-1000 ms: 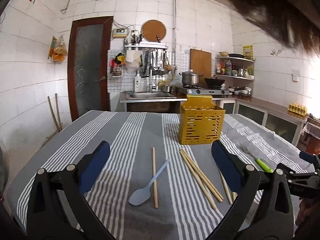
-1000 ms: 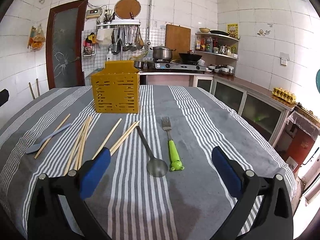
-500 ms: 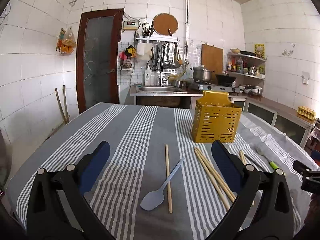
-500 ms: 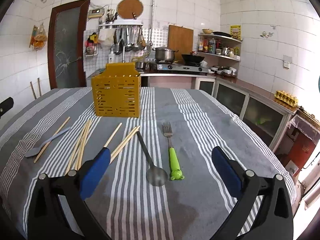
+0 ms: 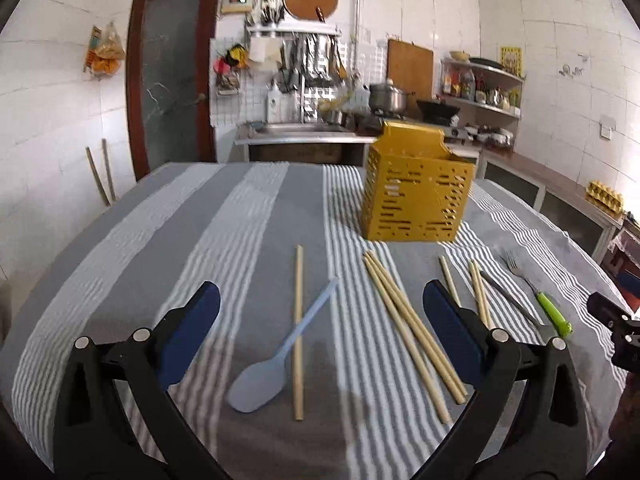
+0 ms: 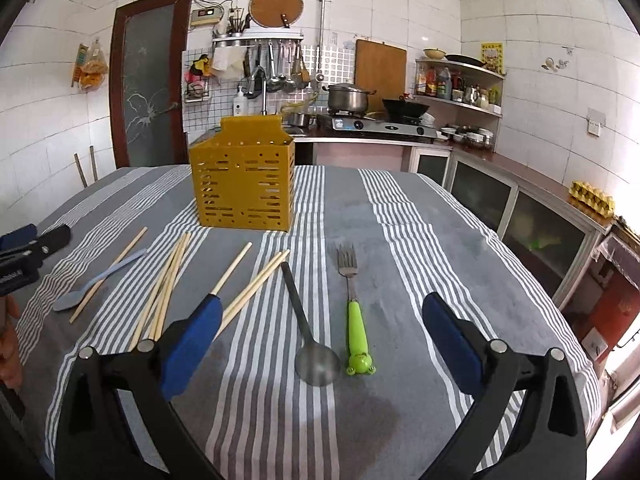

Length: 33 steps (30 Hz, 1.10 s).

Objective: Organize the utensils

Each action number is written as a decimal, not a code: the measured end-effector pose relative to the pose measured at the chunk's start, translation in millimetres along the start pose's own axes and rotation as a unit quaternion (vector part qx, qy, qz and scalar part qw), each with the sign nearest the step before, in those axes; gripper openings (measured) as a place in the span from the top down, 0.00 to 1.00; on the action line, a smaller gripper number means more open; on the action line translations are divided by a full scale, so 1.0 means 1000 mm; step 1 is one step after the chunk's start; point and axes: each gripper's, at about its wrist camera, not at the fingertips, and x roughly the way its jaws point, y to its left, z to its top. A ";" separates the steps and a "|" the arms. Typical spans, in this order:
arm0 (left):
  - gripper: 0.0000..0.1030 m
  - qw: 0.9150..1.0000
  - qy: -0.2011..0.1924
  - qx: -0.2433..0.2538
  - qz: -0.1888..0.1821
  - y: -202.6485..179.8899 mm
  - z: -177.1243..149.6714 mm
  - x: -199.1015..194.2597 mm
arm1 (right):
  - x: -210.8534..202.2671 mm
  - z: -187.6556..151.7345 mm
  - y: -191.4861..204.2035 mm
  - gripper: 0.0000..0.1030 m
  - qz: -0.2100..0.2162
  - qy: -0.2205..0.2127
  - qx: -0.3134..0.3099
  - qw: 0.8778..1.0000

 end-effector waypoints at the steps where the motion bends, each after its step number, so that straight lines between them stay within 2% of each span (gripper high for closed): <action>1: 0.08 1.000 0.008 0.002 -0.004 -0.003 0.000 0.004 | 0.003 0.001 0.001 0.11 0.003 0.004 -0.001 1.000; 3: 0.15 0.999 0.029 0.006 -0.011 -0.010 0.001 0.016 | 0.010 0.004 0.002 0.21 0.007 0.012 0.002 1.000; 9: 0.25 0.996 0.087 0.009 -0.027 -0.027 0.002 0.054 | 0.038 0.010 0.008 0.44 0.021 0.049 0.020 0.998; 12: 0.32 0.992 0.117 0.011 -0.036 -0.035 0.002 0.073 | 0.055 0.009 0.016 0.52 0.033 0.074 0.024 0.996; 17: 0.39 0.987 0.158 0.024 -0.030 -0.044 -0.004 0.106 | 0.091 0.007 0.028 0.62 0.056 0.119 0.034 0.991; 24: 0.40 0.979 0.200 0.020 -0.025 -0.037 -0.009 0.135 | 0.121 0.002 0.048 0.62 0.059 0.159 0.026 0.985; 31: 0.40 0.977 0.207 0.037 -0.023 -0.039 -0.007 0.145 | 0.138 0.005 0.059 0.67 0.041 0.181 -0.003 0.983; 33: 0.40 0.977 0.209 0.041 -0.025 -0.039 -0.005 0.149 | 0.142 0.010 0.060 0.76 0.035 0.182 -0.012 0.983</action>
